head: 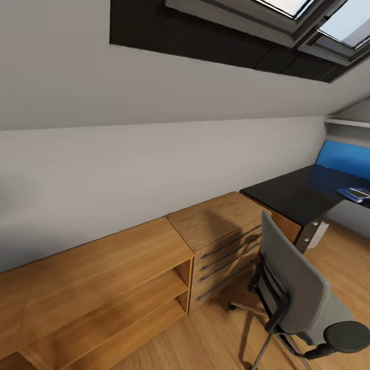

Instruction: In the bedroom, organize the workspace by keeping the computer under the desk, ensuring the monitor is on the desk, placing the keyboard on the desk next to the monitor, placing the mouse on the desk next to the keyboard, moving the folder from the swivel chair onto the desk next to the mouse, stacking the notebook on top of the folder with the pen on top of the notebook, and positioning the swivel chair next to the desk.

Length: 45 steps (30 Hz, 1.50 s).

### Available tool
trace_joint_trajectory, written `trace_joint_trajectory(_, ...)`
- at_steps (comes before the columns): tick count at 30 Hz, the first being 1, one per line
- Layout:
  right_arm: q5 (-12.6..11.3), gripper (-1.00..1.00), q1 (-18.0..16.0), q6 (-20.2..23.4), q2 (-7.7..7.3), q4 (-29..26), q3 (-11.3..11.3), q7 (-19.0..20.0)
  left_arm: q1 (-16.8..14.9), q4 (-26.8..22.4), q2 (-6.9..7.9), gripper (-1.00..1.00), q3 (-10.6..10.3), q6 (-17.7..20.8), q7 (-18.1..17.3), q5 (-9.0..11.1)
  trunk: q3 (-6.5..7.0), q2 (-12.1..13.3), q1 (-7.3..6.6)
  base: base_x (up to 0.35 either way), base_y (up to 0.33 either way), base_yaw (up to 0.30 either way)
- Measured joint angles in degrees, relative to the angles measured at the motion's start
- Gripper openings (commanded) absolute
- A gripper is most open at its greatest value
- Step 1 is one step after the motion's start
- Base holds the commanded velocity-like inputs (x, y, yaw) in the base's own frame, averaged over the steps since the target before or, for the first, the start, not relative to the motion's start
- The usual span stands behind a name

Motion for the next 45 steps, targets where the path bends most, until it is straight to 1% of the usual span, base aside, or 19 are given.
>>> trace_joint_trajectory(20,0.00,1.00,0.00,0.00,0.00,0.01,0.05,0.00,0.00,0.00,0.00,1.00,0.00,0.01,0.00,0.01,0.00,0.00,0.00,0.002,0.002,-0.300)
trace_joint_trajectory(31,0.03,1.00,0.00,0.02,0.00,-0.01,0.04,0.00,0.01,0.00,0.00,1.00,-0.01,0.00,0.01,0.02,0.00,0.00,-0.01,0.158,0.144,-0.300)
trace_joint_trajectory(45,0.00,1.00,0.00,0.02,0.00,0.00,0.02,0.00,0.00,0.01,0.00,1.00,-0.01,0.01,0.00,0.07,0.00,0.00,0.00,0.014,0.011,-0.300)
